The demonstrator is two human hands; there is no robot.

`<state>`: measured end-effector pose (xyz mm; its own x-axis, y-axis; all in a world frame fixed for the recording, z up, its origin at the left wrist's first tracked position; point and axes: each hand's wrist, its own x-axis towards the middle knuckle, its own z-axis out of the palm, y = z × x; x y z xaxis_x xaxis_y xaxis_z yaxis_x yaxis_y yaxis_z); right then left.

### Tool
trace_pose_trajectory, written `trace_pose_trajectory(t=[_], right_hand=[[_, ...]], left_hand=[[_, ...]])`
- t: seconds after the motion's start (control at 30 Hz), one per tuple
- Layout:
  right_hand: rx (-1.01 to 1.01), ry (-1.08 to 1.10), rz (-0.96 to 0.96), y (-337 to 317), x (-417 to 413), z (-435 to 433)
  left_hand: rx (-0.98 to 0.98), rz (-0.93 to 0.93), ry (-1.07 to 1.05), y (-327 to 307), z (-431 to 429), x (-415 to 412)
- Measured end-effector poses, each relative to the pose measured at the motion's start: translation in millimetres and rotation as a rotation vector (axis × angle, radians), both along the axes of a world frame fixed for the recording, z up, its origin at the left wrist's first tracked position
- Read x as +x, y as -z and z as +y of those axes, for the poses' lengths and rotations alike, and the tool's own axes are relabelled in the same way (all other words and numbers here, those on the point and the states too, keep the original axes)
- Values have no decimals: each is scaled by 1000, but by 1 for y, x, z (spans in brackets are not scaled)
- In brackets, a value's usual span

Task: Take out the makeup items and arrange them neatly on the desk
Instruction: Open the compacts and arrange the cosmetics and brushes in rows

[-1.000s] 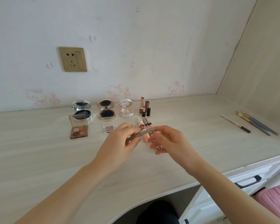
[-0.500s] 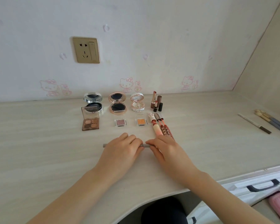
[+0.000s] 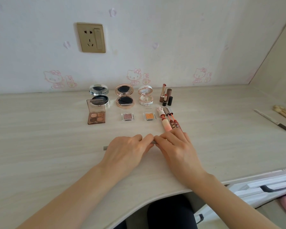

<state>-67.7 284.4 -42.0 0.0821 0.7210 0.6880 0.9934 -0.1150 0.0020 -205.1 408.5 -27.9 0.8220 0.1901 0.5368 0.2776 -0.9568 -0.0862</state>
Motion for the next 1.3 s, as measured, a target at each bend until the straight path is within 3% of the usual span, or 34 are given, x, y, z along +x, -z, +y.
trace_pose_trajectory(t=[0.33,0.67,0.87,1.07,1.2,1.3], right_hand=[[45,3,109,-2,-1,-1],[50,56,237,-2,2,-5],[65,72,337,-8,-2,-7],[132,71,739,-21,0,-13],[121,80,838,-24,5,-19],[113,64,923,-31,10,-23]], left_hand=[[-56,-2,33,-4,4,-3],[-154,3,-76,-5,5,-8],[-380,-102,-98,-13,4,-8],[-781,-290,-63,-28,4,-5],[-1074,-317,-70,-36,-1,4],[-1174,-305,-34,-41,-5,17]])
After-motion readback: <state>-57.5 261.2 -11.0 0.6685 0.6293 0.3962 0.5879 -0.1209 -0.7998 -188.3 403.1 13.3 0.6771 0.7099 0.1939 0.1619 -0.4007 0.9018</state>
